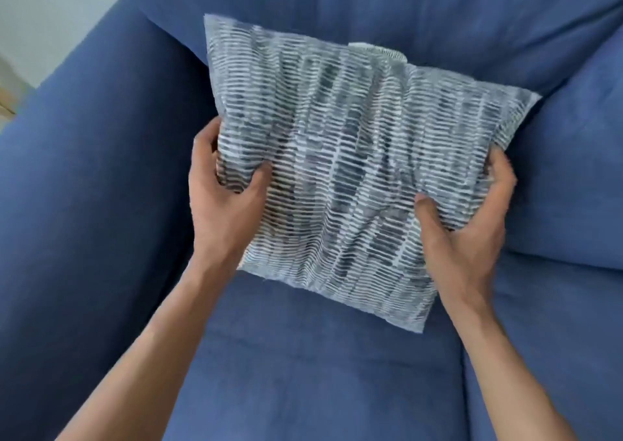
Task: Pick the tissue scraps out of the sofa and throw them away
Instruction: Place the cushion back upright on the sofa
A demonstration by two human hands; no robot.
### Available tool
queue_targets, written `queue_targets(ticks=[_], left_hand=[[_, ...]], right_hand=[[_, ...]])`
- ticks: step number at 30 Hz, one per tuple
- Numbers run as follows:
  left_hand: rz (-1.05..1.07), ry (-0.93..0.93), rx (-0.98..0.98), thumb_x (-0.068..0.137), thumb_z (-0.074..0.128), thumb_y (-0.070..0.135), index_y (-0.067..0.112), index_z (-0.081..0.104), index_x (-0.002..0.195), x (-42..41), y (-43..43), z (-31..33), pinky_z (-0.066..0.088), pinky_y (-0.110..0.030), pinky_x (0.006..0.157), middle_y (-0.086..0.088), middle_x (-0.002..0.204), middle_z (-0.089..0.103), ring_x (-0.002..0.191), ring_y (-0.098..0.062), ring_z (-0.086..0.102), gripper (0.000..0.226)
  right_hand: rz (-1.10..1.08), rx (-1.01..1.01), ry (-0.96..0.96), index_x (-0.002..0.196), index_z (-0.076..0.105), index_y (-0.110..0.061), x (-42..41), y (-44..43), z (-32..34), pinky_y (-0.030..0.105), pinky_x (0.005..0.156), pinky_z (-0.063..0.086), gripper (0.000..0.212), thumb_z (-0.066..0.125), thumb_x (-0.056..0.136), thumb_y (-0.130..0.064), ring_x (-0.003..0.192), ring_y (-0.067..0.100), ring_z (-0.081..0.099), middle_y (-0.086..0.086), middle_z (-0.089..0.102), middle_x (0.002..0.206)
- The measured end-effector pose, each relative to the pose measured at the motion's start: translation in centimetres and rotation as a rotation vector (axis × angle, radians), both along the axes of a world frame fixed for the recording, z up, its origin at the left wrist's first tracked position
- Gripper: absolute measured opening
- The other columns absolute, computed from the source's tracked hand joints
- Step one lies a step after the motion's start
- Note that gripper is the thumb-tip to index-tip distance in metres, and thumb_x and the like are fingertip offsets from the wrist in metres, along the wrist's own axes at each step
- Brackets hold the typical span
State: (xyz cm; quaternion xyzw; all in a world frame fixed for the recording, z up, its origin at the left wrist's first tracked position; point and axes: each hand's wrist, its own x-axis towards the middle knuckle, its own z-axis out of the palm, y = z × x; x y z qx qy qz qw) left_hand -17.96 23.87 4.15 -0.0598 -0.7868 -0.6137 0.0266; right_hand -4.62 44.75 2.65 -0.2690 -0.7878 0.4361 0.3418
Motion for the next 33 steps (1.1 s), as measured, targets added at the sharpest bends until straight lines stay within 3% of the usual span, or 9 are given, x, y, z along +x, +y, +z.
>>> queue_targets(ticks=[3,5,11,16,20,24,27,30,33], left_hand=[[-0.041,0.107,0.019,0.090,0.069,0.007,0.015,0.040,0.146,-3.8,2.1,1.4,0.055,-0.031,0.100,0.002,0.132,0.064,0.118,-0.011,0.065,0.064],[-0.069,0.158,0.020,0.090,0.067,0.005,0.012,0.036,0.148,-6.0,3.4,1.6,0.050,-0.032,0.107,0.001,0.138,0.057,0.125,-0.010,0.060,0.066],[-0.116,0.139,-0.043,0.091,0.064,0.002,0.009,0.029,0.152,-8.7,4.9,-0.9,0.043,-0.002,0.093,0.029,0.122,0.052,0.113,0.017,0.054,0.071],[-0.132,0.175,-0.127,0.101,0.058,0.017,0.017,0.024,0.161,-9.1,4.6,-2.4,0.039,-0.022,0.115,0.019,0.150,0.046,0.136,0.003,0.045,0.069],[-0.128,0.220,-0.137,0.104,0.051,0.022,0.021,0.028,0.161,-9.4,4.7,-2.3,0.036,-0.013,0.104,0.041,0.124,0.044,0.123,0.006,0.047,0.062],[-0.113,0.203,-0.139,0.105,0.050,0.026,0.024,0.031,0.160,-9.4,4.8,-1.8,0.045,-0.023,0.103,0.023,0.125,0.057,0.124,-0.007,0.054,0.059],[-0.112,0.134,-0.219,0.105,0.049,0.027,0.028,0.031,0.159,-9.0,4.4,-2.6,0.048,-0.031,0.098,0.001,0.127,0.063,0.115,-0.013,0.057,0.057],[-0.125,0.111,-0.244,0.104,0.051,0.024,0.031,0.031,0.159,-8.8,3.7,-3.5,0.045,-0.030,0.096,0.003,0.130,0.062,0.118,-0.014,0.054,0.058],[-0.150,0.120,-0.250,0.103,0.055,0.022,0.030,0.027,0.160,-8.7,3.1,-3.6,0.045,-0.030,0.096,0.008,0.134,0.061,0.121,-0.014,0.053,0.064]], right_hand=[[-0.037,0.152,0.113,0.156,0.026,-0.003,-4.2,2.0,0.7,0.045,0.120,0.035,0.084,0.070,0.085,-0.012,0.147,0.022,0.038,0.010,0.037,0.159],[-0.078,0.235,0.165,0.155,0.025,0.003,-6.7,3.1,0.8,0.035,0.123,0.028,0.085,0.068,0.084,-0.010,0.149,0.014,0.033,0.008,0.032,0.161],[-0.106,0.218,0.090,0.159,0.021,-0.004,-9.9,4.5,-1.2,0.003,0.112,0.020,0.086,0.062,0.084,-0.009,0.140,-0.019,0.021,-0.002,0.028,0.156],[-0.091,0.179,0.005,0.162,0.017,-0.015,-9.7,4.6,-2.7,-0.006,0.104,0.018,0.086,0.061,0.088,-0.015,0.130,-0.032,0.019,-0.010,0.027,0.153],[-0.131,0.207,0.059,0.161,0.022,-0.014,-10.0,4.8,-1.7,-0.005,0.103,0.022,0.083,0.061,0.087,-0.014,0.127,-0.032,0.025,-0.030,0.027,0.144],[-0.171,0.227,0.068,0.159,0.027,-0.016,-10.1,5.1,-0.6,-0.007,0.097,0.025,0.081,0.060,0.086,-0.015,0.119,-0.034,0.032,-0.032,0.033,0.135],[-0.144,0.177,-0.015,0.161,0.023,-0.022,-9.9,4.3,-0.9,-0.004,0.095,0.028,0.083,0.060,0.087,-0.018,0.113,-0.025,0.043,-0.012,0.040,0.133],[-0.106,0.151,-0.081,0.162,0.016,-0.026,-9.5,3.7,-1.9,0.012,0.099,0.034,0.084,0.061,0.092,-0.021,0.119,0.002,0.048,0.001,0.042,0.139],[-0.121,0.174,-0.098,0.163,0.012,-0.025,-9.2,3.7,-2.4,0.014,0.102,0.033,0.085,0.062,0.095,-0.026,0.127,0.011,0.046,0.009,0.041,0.147]])
